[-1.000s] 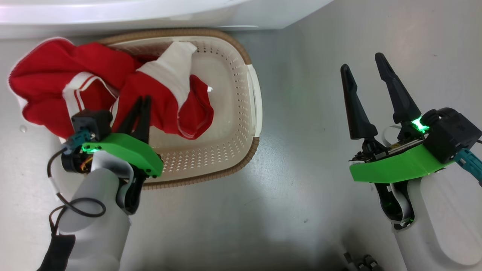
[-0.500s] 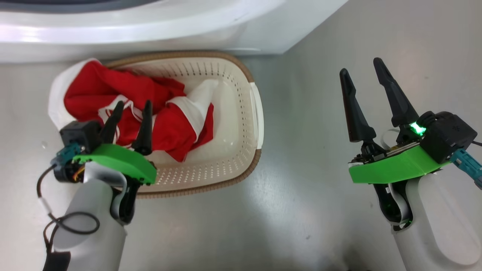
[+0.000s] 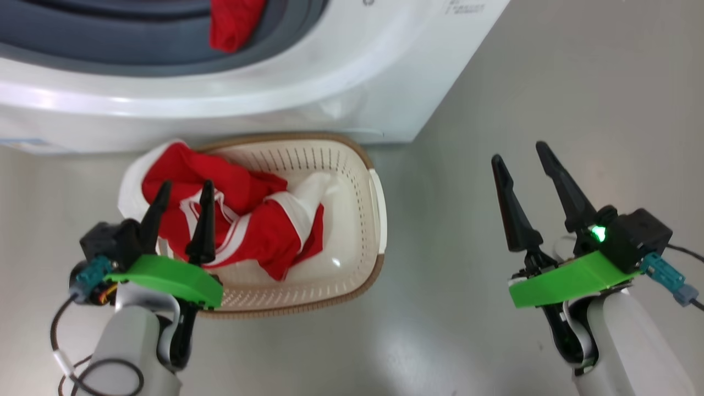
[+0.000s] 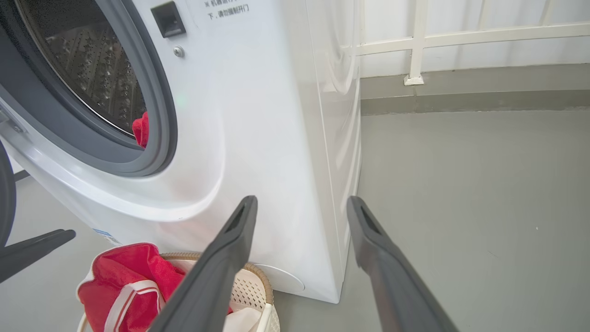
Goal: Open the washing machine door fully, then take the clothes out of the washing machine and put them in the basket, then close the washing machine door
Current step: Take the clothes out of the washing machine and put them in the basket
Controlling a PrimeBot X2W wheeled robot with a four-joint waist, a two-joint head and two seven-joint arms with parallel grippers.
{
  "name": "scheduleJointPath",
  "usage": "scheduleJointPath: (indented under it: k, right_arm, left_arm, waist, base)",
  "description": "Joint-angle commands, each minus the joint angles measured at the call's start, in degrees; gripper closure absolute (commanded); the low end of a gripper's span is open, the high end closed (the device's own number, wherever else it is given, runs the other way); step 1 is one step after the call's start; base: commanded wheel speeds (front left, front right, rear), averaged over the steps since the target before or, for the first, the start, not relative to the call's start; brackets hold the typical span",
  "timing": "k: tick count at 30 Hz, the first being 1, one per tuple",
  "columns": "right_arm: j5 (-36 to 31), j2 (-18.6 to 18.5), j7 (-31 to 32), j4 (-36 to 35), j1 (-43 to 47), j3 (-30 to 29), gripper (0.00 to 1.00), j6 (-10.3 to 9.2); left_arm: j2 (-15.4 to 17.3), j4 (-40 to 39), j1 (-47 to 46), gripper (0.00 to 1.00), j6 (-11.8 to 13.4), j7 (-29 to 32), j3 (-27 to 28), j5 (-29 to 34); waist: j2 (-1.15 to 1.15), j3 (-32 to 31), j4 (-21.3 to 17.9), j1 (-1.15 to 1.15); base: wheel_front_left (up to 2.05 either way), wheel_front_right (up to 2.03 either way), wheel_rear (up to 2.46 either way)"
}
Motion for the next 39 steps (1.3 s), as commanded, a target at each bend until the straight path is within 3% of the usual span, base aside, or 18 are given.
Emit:
scheduleJointPath:
  k: [1,23,39]
  right_arm:
    - [1.2,-0.3,-0.4,-0.7,2.3,1.3,0.0,0.43]
    - [3.1,-1.2,-0.4,0.4,16.1,-1.2,0.0,0.43]
    - [3.0,-0.8,-0.4,-0.5,20.5,-3.7,0.0,0.43]
  left_arm:
    - [1.2,-2.6,2.9,0.0,-0.3,-0.3,2.0,1.1]
    - [0.3,-16.3,20.8,0.0,-0.3,-0.3,5.8,5.4]
    - [-0.9,-25.6,30.1,0.0,-0.3,-0.3,9.2,6.6]
  waist:
    - [0.0,-5.0,0.7,0.0]
    - [0.0,-21.5,1.7,0.0]
    - [0.0,-22.8,1.7,0.0]
  base:
    - [0.0,0.0,0.0]
    - [0.0,0.0,0.0]
    - [0.0,0.0,0.0]
